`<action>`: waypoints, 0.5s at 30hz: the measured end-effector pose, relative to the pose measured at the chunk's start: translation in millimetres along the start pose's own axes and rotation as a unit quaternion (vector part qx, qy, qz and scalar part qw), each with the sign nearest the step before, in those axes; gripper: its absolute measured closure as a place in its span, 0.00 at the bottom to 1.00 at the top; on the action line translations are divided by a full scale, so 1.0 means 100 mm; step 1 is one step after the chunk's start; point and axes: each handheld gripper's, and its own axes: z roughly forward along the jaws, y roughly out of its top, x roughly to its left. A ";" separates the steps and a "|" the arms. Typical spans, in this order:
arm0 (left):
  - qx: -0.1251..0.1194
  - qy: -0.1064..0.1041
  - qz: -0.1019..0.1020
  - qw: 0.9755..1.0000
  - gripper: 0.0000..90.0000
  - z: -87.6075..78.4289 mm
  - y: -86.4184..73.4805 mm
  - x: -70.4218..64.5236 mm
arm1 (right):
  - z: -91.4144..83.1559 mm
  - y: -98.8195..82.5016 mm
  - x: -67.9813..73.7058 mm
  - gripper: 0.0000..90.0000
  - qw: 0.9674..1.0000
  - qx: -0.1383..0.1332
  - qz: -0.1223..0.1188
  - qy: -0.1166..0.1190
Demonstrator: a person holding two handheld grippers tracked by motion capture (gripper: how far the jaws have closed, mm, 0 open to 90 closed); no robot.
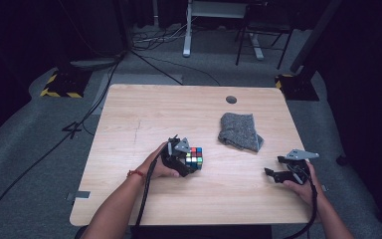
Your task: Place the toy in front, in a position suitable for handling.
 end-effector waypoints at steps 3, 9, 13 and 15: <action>-0.012 0.001 0.005 1.000 0.33 -0.01 0.00 -0.01 | 0.00 0.00 0.00 0.20 1.000 0.000 0.000 0.000; -0.016 0.007 0.006 1.000 0.37 -0.02 0.00 -0.03 | 0.00 0.00 0.00 0.20 1.000 0.000 0.000 0.000; -0.016 0.000 0.012 1.000 0.37 -0.03 -0.01 -0.04 | 0.00 0.00 0.00 0.20 1.000 0.001 -0.001 0.000; -0.015 -0.005 0.018 1.000 0.37 -0.04 0.00 -0.06 | 0.00 0.00 0.00 0.20 1.000 0.001 -0.001 0.000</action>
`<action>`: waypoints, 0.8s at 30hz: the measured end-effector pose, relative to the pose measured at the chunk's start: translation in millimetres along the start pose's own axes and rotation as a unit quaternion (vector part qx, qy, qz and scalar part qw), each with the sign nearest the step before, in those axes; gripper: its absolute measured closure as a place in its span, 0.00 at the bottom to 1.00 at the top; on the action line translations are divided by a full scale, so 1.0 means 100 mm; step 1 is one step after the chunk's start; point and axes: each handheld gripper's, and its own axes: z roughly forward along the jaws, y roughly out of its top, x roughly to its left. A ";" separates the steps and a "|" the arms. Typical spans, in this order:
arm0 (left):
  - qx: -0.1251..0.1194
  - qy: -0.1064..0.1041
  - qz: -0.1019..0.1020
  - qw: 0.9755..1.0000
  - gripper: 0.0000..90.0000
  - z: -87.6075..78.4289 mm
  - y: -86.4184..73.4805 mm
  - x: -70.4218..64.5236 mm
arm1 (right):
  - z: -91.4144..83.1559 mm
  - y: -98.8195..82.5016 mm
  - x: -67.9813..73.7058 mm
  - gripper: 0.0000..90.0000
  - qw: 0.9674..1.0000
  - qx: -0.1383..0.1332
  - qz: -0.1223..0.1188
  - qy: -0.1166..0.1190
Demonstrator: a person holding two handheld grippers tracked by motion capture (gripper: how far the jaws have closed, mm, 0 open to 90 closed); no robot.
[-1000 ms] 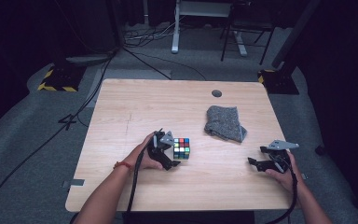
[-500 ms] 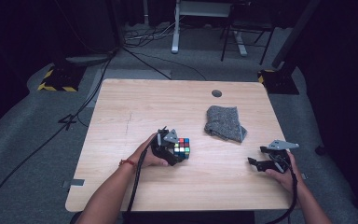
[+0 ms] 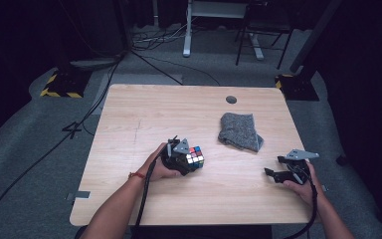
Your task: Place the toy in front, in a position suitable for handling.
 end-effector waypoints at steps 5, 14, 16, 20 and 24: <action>-0.016 -0.010 0.001 1.000 0.37 -0.11 0.04 -0.05 | 0.00 0.00 0.00 0.20 1.000 0.000 0.000 0.001; 0.001 0.003 0.004 1.000 0.37 -0.32 -0.01 -0.13 | -0.01 0.00 -0.01 0.20 1.000 0.004 -0.006 0.003; 0.011 0.007 -0.003 1.000 0.38 -0.36 -0.05 -0.16 | -0.01 0.01 -0.01 0.20 1.000 0.004 -0.011 0.004; 0.017 0.011 -0.009 1.000 0.38 -0.39 -0.10 -0.23 | -0.02 0.03 0.00 0.27 1.000 0.006 -0.017 0.003; 0.024 0.004 -0.006 1.000 0.38 -0.43 -0.15 -0.30 | -0.10 0.16 0.00 0.32 1.000 -0.017 -0.015 0.011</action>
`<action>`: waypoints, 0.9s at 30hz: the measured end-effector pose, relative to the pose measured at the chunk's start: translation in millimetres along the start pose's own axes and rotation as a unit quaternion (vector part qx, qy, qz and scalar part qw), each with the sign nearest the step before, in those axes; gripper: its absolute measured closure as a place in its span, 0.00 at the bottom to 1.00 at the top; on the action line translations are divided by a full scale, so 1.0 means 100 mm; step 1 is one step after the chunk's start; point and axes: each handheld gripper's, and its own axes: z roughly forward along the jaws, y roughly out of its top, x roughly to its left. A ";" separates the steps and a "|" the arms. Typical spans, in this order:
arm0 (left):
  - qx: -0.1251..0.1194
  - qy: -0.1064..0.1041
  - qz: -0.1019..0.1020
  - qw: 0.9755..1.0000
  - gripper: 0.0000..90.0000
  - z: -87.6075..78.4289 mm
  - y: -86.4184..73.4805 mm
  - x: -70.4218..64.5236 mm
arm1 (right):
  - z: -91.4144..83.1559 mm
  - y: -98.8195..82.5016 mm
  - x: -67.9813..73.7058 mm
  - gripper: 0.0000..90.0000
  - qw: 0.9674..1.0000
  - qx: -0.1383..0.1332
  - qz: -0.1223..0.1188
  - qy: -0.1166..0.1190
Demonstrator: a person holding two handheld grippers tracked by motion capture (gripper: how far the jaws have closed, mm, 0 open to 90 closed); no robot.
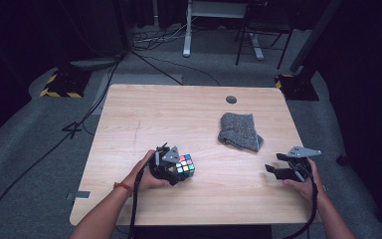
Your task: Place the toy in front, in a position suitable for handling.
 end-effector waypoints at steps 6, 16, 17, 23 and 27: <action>0.009 -0.001 0.006 1.000 0.38 -0.06 -0.06 -0.09 | -0.05 0.23 0.00 0.39 1.000 -0.027 0.000 0.001; 0.010 0.000 0.000 1.000 0.38 -0.10 -0.17 -0.09 | 0.18 0.74 -0.02 0.40 0.998 -0.032 -0.044 0.006; 0.007 0.000 -0.001 1.000 0.38 -0.11 -0.17 -0.09 | 0.21 0.77 -0.02 0.40 0.998 -0.033 -0.046 0.006; 0.002 -0.002 -0.005 1.000 0.37 -0.14 -0.19 -0.09 | 0.44 0.91 0.05 0.38 0.998 -0.012 -0.054 0.018; 0.004 -0.003 -0.001 1.000 0.37 -0.14 -0.19 -0.08 | 0.55 0.96 0.09 0.37 0.998 -0.011 -0.056 0.022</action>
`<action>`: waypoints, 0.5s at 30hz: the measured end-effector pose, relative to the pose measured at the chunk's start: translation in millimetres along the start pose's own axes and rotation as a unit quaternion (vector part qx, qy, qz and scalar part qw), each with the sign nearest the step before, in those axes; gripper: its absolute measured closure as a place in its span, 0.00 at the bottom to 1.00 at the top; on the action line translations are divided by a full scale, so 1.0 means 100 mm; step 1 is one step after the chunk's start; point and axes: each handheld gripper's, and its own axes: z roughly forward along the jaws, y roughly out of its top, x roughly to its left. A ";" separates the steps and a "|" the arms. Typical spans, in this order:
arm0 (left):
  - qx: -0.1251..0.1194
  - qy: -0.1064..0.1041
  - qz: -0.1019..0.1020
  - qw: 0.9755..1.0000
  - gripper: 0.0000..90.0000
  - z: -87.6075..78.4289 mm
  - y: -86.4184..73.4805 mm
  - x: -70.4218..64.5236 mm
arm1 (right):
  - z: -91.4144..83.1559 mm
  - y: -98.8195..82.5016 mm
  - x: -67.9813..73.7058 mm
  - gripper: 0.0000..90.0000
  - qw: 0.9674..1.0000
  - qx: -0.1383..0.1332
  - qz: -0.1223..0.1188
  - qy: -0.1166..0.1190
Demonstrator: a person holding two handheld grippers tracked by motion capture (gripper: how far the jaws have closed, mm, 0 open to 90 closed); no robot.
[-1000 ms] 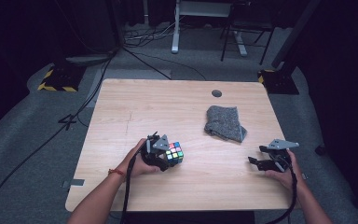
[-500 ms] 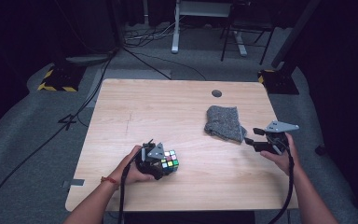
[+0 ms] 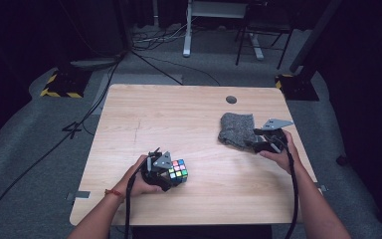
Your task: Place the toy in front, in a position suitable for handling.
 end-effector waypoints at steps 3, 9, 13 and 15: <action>0.011 0.009 0.007 1.000 0.37 0.01 0.00 0.00 | 0.08 0.03 0.00 0.36 1.000 0.007 0.000 0.002; 0.014 0.004 -0.006 1.000 0.37 0.02 -0.05 0.06 | 0.26 0.06 0.01 0.36 1.000 0.012 -0.002 0.001; 0.015 0.003 -0.005 1.000 0.37 0.03 -0.06 0.07 | 0.40 0.08 0.02 0.34 1.000 0.028 0.004 -0.001; 0.014 0.002 -0.004 1.000 0.38 0.01 -0.06 0.06 | 0.45 0.09 0.01 0.34 0.999 0.032 0.010 -0.004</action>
